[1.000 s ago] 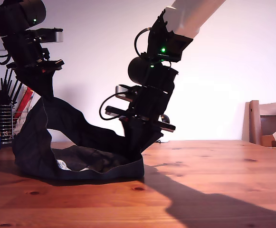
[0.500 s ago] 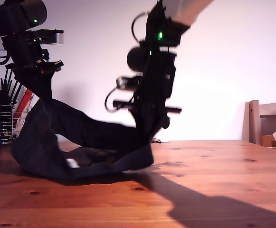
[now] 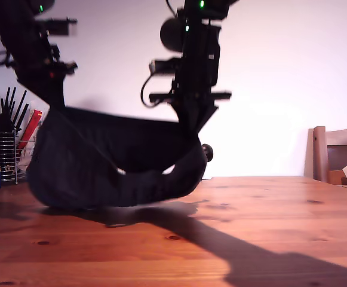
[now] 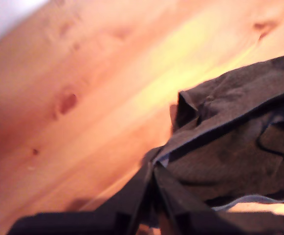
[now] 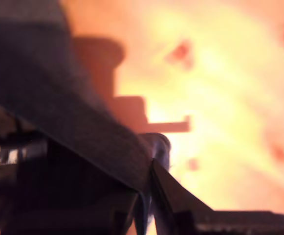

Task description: Fold the underwear in front of you. After folding it, place it to the left side.

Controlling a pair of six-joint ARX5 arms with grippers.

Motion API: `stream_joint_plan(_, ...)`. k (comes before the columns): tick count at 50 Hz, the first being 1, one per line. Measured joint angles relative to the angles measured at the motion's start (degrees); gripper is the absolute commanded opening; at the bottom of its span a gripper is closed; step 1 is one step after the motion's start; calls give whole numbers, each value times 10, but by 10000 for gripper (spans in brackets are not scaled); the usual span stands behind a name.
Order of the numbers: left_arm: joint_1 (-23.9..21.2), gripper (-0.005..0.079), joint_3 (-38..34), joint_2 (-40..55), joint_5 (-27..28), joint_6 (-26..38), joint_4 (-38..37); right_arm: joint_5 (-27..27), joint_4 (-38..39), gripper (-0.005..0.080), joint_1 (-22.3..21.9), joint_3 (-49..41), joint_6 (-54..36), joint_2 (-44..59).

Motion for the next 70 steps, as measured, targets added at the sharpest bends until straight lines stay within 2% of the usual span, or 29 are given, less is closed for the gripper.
stream_joint_plan(11,-1,-21,0,-6,-20,0,-24,31,-11,-13,-9,40,-6,0)
stream_joint_plan(32,0,-21,9,-9,-46,-7,6,49,-25,-13,-60,145,-7,0)
stream_joint_plan(41,4,-21,33,-17,-53,-19,1,52,-31,-13,-71,156,-7,0)
stream_joint_plan(46,3,-21,35,-25,-15,-27,0,40,-42,-12,-68,156,-7,0)
stream_joint_plan(55,-9,-6,35,-21,119,-77,27,39,-57,-13,-63,156,-7,0)
stream_joint_plan(59,-23,90,39,-2,156,-78,50,39,-59,-13,-63,156,-7,0)
stream_joint_plan(64,-41,272,40,49,182,-77,100,39,-59,-13,-63,156,-7,0)
stream_joint_plan(70,-58,334,40,133,225,-30,162,39,-63,-12,-63,156,-7,0)
